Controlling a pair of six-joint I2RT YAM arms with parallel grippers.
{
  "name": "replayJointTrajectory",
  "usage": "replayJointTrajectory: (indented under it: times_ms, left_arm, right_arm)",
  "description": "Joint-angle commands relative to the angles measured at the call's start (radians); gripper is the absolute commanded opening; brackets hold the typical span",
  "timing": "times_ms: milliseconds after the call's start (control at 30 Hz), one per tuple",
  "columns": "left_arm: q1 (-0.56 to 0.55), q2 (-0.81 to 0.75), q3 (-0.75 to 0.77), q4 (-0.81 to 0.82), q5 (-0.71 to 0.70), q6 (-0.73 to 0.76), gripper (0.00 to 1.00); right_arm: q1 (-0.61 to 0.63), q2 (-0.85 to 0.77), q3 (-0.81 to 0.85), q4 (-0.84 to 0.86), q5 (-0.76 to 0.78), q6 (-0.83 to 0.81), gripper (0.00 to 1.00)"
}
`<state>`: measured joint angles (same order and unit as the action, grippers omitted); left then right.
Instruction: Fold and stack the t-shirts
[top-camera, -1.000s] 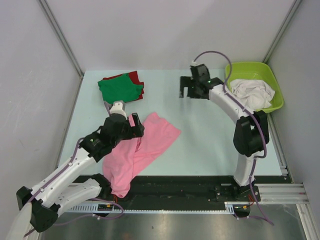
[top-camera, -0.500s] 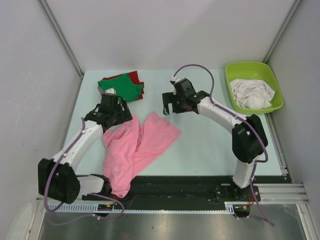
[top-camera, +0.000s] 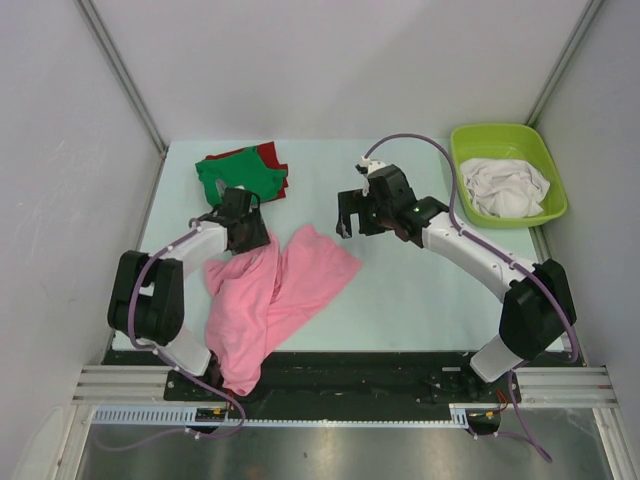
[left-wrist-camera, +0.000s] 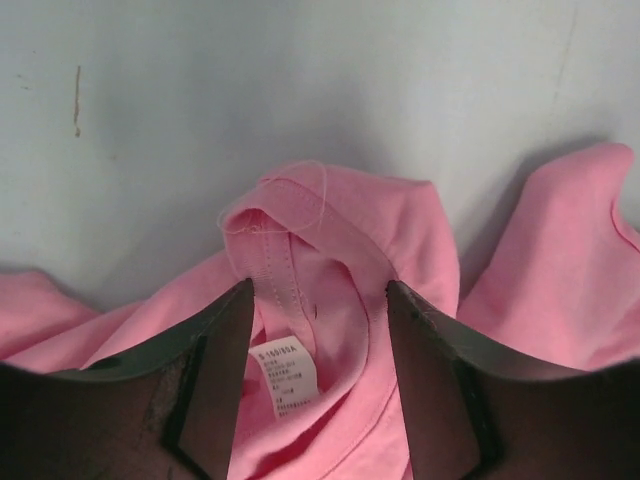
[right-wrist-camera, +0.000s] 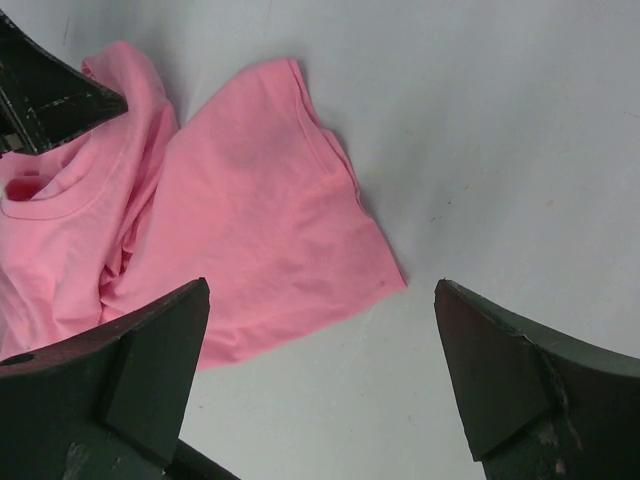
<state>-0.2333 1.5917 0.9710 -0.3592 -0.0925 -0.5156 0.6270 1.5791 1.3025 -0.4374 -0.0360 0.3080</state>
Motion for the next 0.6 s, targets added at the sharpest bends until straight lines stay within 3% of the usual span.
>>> replayJointTrajectory:
  times_ms: [0,67,100,200,367,567]
  left_arm:
    - [0.011,0.063,0.041,0.065,-0.010,0.003,0.52]
    - [0.012,0.085,0.051,0.071,-0.027,-0.001,0.40]
    - [0.012,0.094,0.055,0.071,-0.033,-0.003,0.24]
    - [0.012,0.105,0.060,0.083,-0.064,-0.006,0.00]
    - [0.012,0.015,0.040,0.066,-0.124,-0.027,0.00]
    - [0.012,-0.162,0.003,-0.007,-0.142,-0.083,0.00]
  right_arm:
    - [0.005,-0.028,-0.025,0.045,-0.013,-0.020,1.00]
    - [0.005,-0.015,-0.031,0.052,-0.018,-0.017,1.00]
    - [0.005,-0.004,-0.031,0.061,-0.024,-0.014,1.00]
    - [0.005,0.053,-0.031,0.113,-0.053,-0.001,1.00]
    - [-0.006,0.215,0.001,0.248,-0.116,0.039,1.00]
    - [0.020,0.413,0.156,0.278,-0.139,0.028,1.00]
